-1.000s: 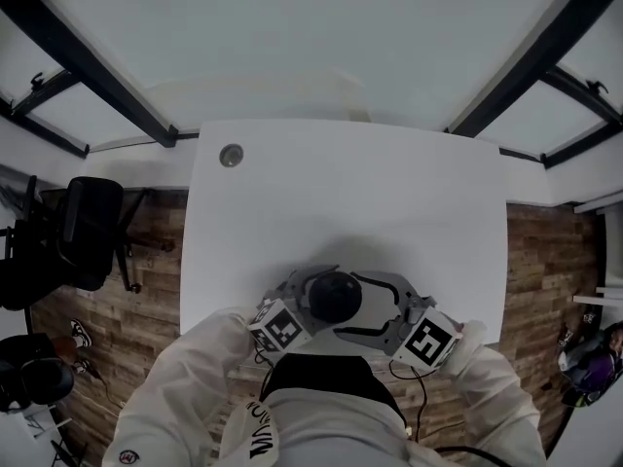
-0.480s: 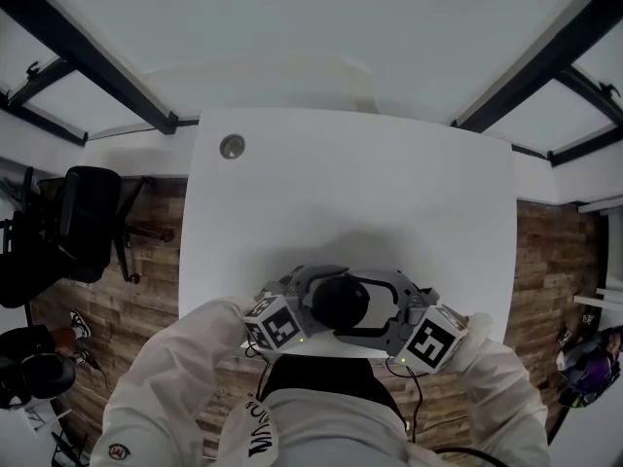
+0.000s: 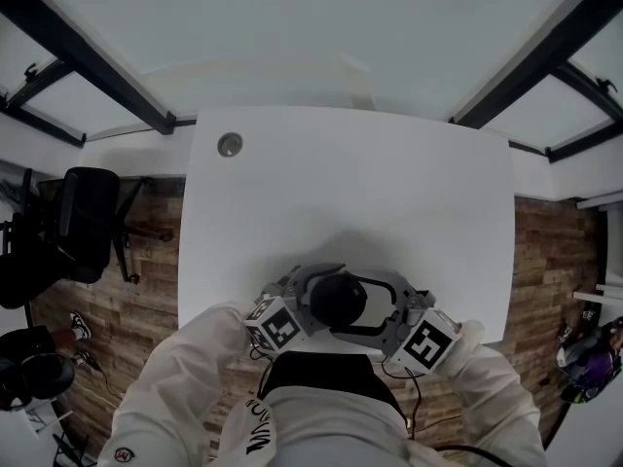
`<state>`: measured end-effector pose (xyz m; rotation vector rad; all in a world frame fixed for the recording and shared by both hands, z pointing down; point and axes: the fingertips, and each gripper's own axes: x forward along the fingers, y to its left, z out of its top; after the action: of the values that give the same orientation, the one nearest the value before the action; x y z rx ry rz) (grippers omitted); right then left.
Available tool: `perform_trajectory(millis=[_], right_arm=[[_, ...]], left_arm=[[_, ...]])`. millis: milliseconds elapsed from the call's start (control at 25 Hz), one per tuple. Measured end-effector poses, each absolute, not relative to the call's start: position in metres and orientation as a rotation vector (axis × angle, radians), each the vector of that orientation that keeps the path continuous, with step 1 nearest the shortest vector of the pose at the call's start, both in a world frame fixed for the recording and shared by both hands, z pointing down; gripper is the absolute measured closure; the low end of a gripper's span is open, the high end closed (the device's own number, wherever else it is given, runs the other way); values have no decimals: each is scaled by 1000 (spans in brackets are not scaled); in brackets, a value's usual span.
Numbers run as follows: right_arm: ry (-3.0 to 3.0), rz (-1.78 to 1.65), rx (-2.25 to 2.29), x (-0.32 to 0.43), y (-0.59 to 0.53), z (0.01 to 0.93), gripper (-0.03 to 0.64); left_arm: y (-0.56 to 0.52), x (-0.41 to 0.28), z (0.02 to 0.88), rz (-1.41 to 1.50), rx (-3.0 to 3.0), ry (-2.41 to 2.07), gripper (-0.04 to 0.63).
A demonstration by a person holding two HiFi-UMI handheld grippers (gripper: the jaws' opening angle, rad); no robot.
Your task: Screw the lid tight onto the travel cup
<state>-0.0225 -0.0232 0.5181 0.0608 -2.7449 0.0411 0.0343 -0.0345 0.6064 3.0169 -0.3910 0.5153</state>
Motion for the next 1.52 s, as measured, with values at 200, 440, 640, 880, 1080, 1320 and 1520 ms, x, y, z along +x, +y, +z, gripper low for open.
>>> perform_trajectory(millis=[200, 440, 640, 880, 1080, 1320, 1520], right_arm=[[-2747, 96, 184, -20, -22, 518, 224], [-2752, 133, 335, -18, -22, 518, 224], [-2758, 174, 470, -19, -21, 515, 225], [-2817, 216, 577, -15, -21, 513, 225], [-2790, 222, 562, -11, -25, 512, 225], [-2818, 267, 576, -18, -22, 511, 225], [-2834, 301, 568, -14, -21, 512, 225]], left_arm=[[-36, 36, 601, 483, 2991, -495, 201], [-39, 36, 606, 484, 2949, -625, 198], [-39, 34, 607, 499, 2904, -704, 195], [-39, 37, 606, 517, 2892, -744, 193], [-41, 40, 608, 588, 2887, -686, 193], [-37, 33, 608, 703, 2873, -649, 193], [-33, 27, 607, 794, 2855, -632, 193]])
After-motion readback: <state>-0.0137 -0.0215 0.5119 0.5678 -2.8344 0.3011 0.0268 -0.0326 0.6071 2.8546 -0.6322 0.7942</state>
